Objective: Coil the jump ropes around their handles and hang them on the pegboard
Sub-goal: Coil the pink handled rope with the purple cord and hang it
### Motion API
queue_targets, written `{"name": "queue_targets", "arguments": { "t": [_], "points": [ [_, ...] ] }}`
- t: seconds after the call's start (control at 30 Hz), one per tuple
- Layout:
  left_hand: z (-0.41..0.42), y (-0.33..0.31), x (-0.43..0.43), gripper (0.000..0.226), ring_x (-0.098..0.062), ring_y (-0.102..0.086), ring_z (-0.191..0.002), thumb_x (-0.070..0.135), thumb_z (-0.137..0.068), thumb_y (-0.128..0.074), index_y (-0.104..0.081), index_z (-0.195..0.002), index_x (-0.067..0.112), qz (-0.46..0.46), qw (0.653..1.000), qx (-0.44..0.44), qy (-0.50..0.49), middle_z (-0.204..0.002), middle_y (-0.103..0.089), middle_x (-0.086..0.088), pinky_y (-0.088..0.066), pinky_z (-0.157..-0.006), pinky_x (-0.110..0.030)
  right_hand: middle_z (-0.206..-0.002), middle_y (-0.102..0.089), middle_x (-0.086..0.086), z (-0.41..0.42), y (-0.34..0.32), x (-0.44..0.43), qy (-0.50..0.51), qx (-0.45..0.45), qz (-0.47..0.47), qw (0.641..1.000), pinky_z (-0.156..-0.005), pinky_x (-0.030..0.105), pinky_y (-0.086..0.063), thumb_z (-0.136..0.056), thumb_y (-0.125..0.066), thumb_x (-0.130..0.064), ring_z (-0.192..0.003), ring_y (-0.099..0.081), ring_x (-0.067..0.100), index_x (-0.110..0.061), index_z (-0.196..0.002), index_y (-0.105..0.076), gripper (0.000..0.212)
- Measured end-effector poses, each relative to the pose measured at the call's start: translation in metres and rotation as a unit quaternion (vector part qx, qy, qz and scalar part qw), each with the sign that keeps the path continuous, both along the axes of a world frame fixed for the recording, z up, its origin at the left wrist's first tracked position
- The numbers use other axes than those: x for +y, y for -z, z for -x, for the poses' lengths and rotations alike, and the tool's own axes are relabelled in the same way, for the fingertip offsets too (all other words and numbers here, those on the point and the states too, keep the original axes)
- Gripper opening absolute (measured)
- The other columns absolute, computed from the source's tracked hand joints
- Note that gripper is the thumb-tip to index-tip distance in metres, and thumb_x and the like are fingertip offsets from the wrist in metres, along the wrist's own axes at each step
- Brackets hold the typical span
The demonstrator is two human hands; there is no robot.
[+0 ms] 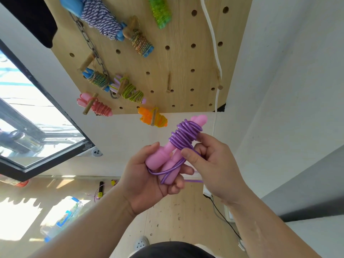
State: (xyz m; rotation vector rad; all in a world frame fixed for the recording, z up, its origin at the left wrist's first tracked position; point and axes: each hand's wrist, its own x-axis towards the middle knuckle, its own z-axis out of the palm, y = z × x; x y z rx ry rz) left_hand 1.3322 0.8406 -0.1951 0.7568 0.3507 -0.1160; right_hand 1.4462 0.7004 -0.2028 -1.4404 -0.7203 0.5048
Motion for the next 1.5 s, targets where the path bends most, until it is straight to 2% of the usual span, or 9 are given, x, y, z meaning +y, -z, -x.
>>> {"name": "queue_targets", "arguments": {
  "t": [0.13, 0.27, 0.37, 0.5, 0.77, 0.97, 1.23, 1.4, 1.5],
  "points": [
    [-0.007, 0.0, -0.008, 0.024, -0.028, -0.069, -0.079, 0.041, -0.084, -0.064, -0.07, -0.101, 0.026, -0.324, 0.925, 0.059, -0.189, -0.108, -0.069, -0.019, -0.055, -0.064, -0.033, -0.055, -0.032, -0.005, 0.004, 0.005, 0.011, 0.073, 0.074, -0.012, 0.995, -0.052, 0.025, -0.035, -0.094, -0.069, -0.022, -0.047, -0.035, 0.01, -0.032, -0.105, -0.071, 0.014],
    [0.0, 0.019, 0.0, 0.074, -0.014, -0.057, -0.118, 0.042, -0.07, -0.086, -0.047, -0.132, 0.031, -0.761, 0.623, -0.092, -0.156, -0.135, -0.052, 0.004, -0.05, -0.095, -0.026, -0.063, -0.031, 0.009, 0.004, 0.007, 0.019, 0.124, 0.123, -0.017, 0.985, -0.057, 0.027, -0.032, -0.095, -0.067, -0.033, -0.051, -0.03, 0.012, -0.022, -0.095, -0.075, 0.013],
    [-0.007, 0.019, 0.008, 0.069, -0.017, -0.053, -0.119, 0.031, -0.073, -0.087, -0.049, -0.128, 0.018, -0.811, 0.536, -0.137, -0.191, -0.134, -0.05, -0.006, -0.051, -0.095, -0.033, -0.066, -0.032, 0.012, 0.01, 0.001, 0.019, 0.09, 0.157, -0.023, 0.983, -0.053, 0.023, -0.033, -0.097, -0.065, -0.033, -0.052, -0.033, 0.01, -0.018, -0.095, -0.074, 0.017],
    [-0.009, 0.004, 0.021, 0.054, 0.0, -0.057, -0.103, 0.031, -0.075, -0.083, -0.057, -0.119, 0.013, -0.768, 0.581, -0.154, -0.221, -0.113, -0.059, 0.008, -0.047, -0.084, -0.014, -0.066, -0.046, 0.005, 0.011, 0.0, 0.014, 0.021, 0.168, -0.059, 0.984, -0.053, 0.028, -0.031, -0.106, -0.048, -0.021, -0.056, -0.034, 0.014, -0.02, -0.092, -0.07, 0.026],
    [-0.012, -0.003, 0.012, 0.048, -0.014, -0.038, -0.054, 0.03, -0.061, -0.079, -0.066, -0.101, 0.007, -0.287, 0.919, 0.001, -0.27, -0.082, -0.059, -0.013, -0.029, -0.044, -0.025, -0.064, -0.039, 0.001, 0.001, 0.016, 0.009, -0.041, 0.058, -0.004, 0.998, -0.059, 0.019, -0.037, -0.099, -0.052, -0.037, -0.06, -0.038, 0.01, -0.026, -0.142, -0.055, 0.044],
    [-0.01, -0.004, -0.005, 0.041, -0.011, -0.034, -0.047, 0.034, -0.075, -0.066, -0.07, -0.106, 0.007, -0.071, 0.984, 0.074, -0.143, -0.082, -0.06, -0.018, -0.024, -0.035, -0.017, -0.06, -0.041, -0.007, -0.008, 0.024, 0.006, -0.091, 0.065, -0.014, 0.994, -0.054, 0.016, -0.036, -0.092, -0.058, -0.043, -0.054, -0.035, 0.007, -0.044, -0.083, -0.065, 0.011],
    [-0.008, -0.008, -0.002, 0.049, -0.03, -0.058, -0.052, 0.05, -0.1, -0.046, -0.066, -0.113, 0.007, -0.219, 0.955, 0.163, -0.117, -0.091, -0.07, -0.026, -0.044, -0.043, -0.029, -0.057, -0.049, -0.016, 0.013, 0.027, 0.009, 0.015, 0.059, 0.011, 0.998, -0.054, 0.014, -0.036, -0.097, -0.055, -0.047, -0.052, -0.043, 0.001, -0.026, -0.084, -0.059, 0.025],
    [0.0, 0.002, -0.012, 0.059, -0.004, -0.064, -0.096, 0.042, -0.073, -0.083, -0.052, -0.123, 0.032, -0.64, 0.745, -0.013, -0.188, -0.112, -0.062, 0.019, -0.054, -0.071, -0.016, -0.055, -0.041, -0.006, 0.017, 0.016, 0.016, 0.067, 0.152, -0.005, 0.986, -0.051, 0.027, -0.028, -0.095, -0.054, -0.045, -0.05, -0.033, 0.01, -0.012, -0.078, -0.06, 0.038],
    [-0.005, 0.009, -0.006, 0.072, -0.002, -0.052, -0.107, 0.02, -0.066, -0.092, -0.053, -0.126, 0.022, -0.75, 0.638, -0.083, -0.15, -0.123, -0.049, 0.01, -0.046, -0.071, -0.009, -0.056, -0.035, -0.002, 0.019, 0.008, 0.018, 0.074, 0.208, -0.023, 0.975, -0.047, 0.024, -0.029, -0.101, -0.051, -0.039, -0.05, -0.029, 0.013, -0.019, -0.066, -0.058, 0.041]
  ]
}}
